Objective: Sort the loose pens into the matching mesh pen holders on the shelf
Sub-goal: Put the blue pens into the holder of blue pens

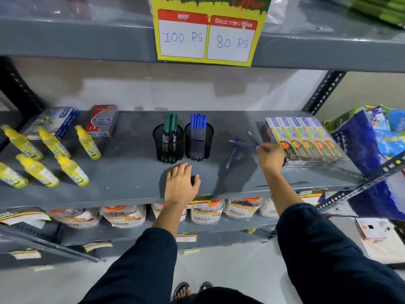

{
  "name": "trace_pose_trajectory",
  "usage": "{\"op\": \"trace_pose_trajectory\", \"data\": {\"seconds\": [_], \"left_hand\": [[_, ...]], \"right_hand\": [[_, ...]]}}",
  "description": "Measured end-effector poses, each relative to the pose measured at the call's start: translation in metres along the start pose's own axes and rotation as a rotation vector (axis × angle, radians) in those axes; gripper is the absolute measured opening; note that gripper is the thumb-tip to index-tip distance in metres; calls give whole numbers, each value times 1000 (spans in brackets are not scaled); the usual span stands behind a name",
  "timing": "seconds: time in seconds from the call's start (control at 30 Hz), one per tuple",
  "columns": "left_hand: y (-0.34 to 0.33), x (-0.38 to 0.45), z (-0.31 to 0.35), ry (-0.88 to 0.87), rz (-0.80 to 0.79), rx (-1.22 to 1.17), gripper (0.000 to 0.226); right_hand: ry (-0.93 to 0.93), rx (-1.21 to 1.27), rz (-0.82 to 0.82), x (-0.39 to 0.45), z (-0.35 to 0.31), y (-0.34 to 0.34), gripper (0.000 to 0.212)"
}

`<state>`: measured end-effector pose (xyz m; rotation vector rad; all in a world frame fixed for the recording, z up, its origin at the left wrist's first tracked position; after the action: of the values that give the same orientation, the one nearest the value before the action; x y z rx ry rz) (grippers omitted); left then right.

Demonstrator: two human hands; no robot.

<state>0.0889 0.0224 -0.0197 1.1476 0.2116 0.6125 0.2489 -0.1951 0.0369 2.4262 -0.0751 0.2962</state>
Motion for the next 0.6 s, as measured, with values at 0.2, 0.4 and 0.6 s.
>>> {"op": "trace_pose_trajectory", "data": {"seconds": [0.2, 0.4, 0.6], "left_hand": [[1, 0, 0, 4, -5, 6, 38], [5, -2, 0, -6, 5, -41, 45], [3, -1, 0, 10, 29, -73, 37]], "right_hand": [[70, 457, 217, 21, -71, 23, 16], [279, 700, 225, 29, -143, 27, 14], [353, 580, -27, 15, -179, -30, 17]]}}
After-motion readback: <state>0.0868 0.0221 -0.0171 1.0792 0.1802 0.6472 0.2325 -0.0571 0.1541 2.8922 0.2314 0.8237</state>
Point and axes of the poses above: each hand's wrist, its own x-axis towards the middle knuckle, its own y-axis out of the back of the hand, z = x × y, the point moved 5 cm from there along x, towards the middle knuckle, and after that the axes turned 12 degrees about y, right-handed, at the moved point
